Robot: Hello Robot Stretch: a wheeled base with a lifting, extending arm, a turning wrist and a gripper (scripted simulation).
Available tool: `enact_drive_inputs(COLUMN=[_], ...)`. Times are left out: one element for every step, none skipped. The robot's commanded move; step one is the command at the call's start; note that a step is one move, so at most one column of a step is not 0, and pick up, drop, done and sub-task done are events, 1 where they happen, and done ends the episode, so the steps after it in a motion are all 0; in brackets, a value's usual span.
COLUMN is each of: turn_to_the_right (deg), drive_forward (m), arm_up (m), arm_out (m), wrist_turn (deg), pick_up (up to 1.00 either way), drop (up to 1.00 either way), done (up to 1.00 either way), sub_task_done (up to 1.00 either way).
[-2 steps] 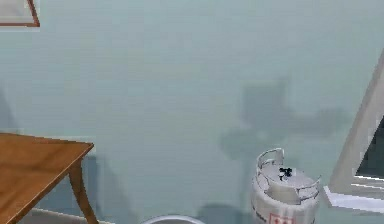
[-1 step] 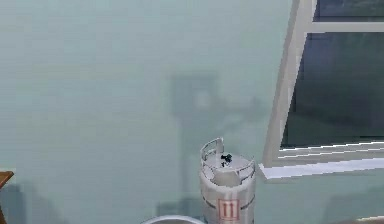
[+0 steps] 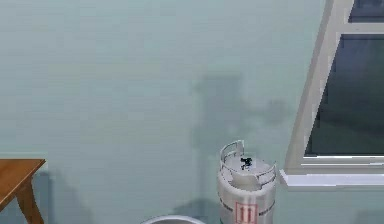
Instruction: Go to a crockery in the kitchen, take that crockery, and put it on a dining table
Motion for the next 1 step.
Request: enact_drive_inputs(turn_to_the_right=[-3.0], drive_forward=[0.00], arm_up=[0.00], arm_out=[0.00], wrist_turn=[0.0], pick_up=[0.00], drop=[0.00], done=[0.00], sub_task_done=[0.00])
